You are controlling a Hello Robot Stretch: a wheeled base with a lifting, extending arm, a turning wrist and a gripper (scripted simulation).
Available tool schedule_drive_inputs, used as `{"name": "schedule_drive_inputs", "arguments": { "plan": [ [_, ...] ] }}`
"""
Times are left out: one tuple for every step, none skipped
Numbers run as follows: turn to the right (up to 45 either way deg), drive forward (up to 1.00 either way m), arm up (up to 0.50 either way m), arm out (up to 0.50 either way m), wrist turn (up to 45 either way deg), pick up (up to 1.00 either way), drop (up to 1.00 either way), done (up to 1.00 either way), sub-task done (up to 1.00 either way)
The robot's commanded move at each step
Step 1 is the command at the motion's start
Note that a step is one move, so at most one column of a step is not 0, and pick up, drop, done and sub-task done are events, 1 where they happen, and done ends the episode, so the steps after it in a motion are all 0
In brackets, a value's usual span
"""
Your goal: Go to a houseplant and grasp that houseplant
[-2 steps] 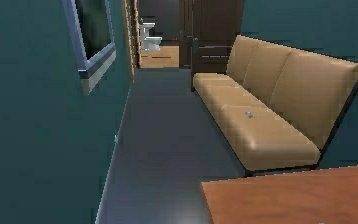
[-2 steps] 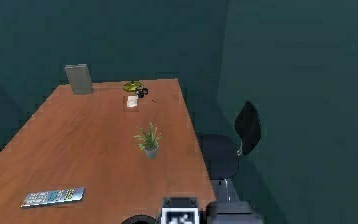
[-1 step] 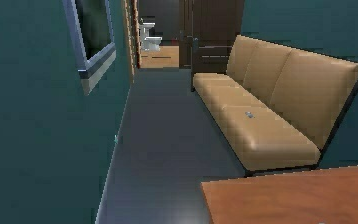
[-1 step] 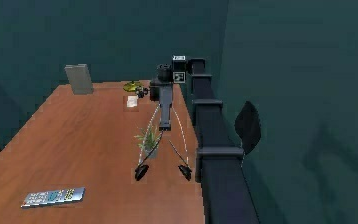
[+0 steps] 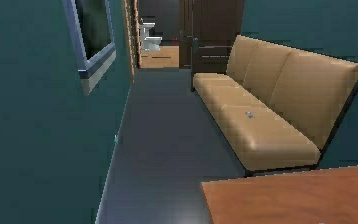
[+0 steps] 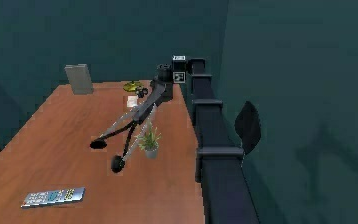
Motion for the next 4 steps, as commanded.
{"name": "schedule_drive_inputs", "arguments": {
  "plan": [
    [0.0,0.0,0.0,0.0,45.0,0.0,0.0,0.0,0.0],
    [0.0,0.0,0.0,0.0,45.0,0.0,0.0,0.0,0.0],
    [0.0,0.0,0.0,0.0,6.0,0.0,0.0,0.0,0.0],
    [0.0,0.0,-0.3,0.0,0.0,0.0,0.0,0.0,0.0]
  ]
}}
